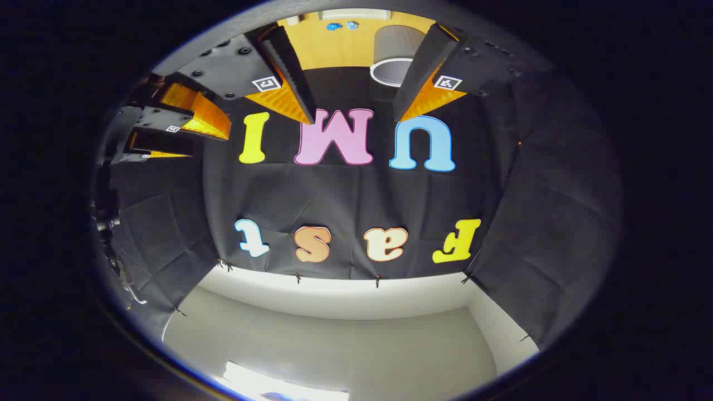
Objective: Pick up the small broom and dustpan from the desktop, sweep the trash into the dustpan with the broom, and then empty the trash into the garbage bin.
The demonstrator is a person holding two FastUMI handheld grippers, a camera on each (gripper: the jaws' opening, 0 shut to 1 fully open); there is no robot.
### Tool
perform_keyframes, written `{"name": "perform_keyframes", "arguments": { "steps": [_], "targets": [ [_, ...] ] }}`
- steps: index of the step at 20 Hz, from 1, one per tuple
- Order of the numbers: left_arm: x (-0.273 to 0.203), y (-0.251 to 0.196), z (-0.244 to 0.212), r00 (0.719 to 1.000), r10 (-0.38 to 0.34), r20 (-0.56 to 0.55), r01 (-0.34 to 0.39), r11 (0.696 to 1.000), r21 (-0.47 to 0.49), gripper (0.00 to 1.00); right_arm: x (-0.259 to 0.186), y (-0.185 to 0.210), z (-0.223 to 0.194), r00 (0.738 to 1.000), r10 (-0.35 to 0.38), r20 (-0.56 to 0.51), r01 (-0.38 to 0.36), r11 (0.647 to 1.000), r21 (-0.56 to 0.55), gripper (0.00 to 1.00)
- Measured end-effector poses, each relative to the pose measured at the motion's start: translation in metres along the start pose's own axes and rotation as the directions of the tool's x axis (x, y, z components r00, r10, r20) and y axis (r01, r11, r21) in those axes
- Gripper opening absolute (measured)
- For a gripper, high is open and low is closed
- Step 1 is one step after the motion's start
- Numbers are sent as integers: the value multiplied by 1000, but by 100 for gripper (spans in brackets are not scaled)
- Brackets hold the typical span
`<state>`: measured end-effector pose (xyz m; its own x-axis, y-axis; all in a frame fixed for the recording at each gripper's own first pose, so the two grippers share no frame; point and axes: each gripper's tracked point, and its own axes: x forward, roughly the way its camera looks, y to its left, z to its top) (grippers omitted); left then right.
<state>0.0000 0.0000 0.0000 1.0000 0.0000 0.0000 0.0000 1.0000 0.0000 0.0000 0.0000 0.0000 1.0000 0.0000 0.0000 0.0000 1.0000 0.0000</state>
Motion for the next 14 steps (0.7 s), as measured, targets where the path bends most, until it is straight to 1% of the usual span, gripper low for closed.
{"name": "perform_keyframes", "arguments": {
  "steps": [1, 2, 3, 4, 6, 8, 9, 10, 11, 12, 14],
  "targets": [
    [1, -1, 1, 1000, -5, -1, 5, 1000, 0, 80, 1, 0, 2, 1000, -1, 5, 1, 1000, -3, 99],
    [2, -3, -2, 1000, -10, -7, 10, 1000, -1, 80, 1, 0, 1, 1000, -3, 7, 3, 1000, -8, 99],
    [3, -3, -4, 1000, -16, -13, 16, 1000, -3, 80, 1, 0, 1, 1000, -5, 8, 5, 1000, -11, 96],
    [4, -5, -5, 1000, -23, -15, 22, 1000, -9, 82, 1, -1, 3, 1000, -7, 13, 7, 1000, -15, 96],
    [6, -5, -6, 999, -31, -14, 31, 999, -17, 80, 4, 0, 4, 1000, -10, 22, 11, 1000, -22, 96],
    [8, 0, -7, 1000, -27, -15, 27, 1000, -11, 84, 4, 4, 1, 1000, -6, 14, 6, 1000, -14, 97],
    [9, 1, -6, 1000, -28, -13, 28, 1000, -12, 82, 4, 6, 1, 1000, -5, 12, 5, 1000, -10, 97],
    [9, 2, -4, 1000, -27, -8, 27, 1000, -15, 84, 5, 7, 2, 1000, -5, 14, 5, 1000, -8, 97],
    [9, 4, -5, 1000, -27, -5, 26, 999, -18, 80, 6, 8, 2, 1000, -4, 15, 4, 1000, -8, 100],
    [9, 6, -5, 1000, -25, -7, 25, 999, -21, 80, 7, 10, 1, 1000, -2, 12, 2, 1000, -9, 96],
    [7, 11, -6, 1000, -17, -12, 17, 1000, -22, 82, 7, 14, 1, 1000, 4, 10, -4, 1000, -5, 97]
  ]
}}
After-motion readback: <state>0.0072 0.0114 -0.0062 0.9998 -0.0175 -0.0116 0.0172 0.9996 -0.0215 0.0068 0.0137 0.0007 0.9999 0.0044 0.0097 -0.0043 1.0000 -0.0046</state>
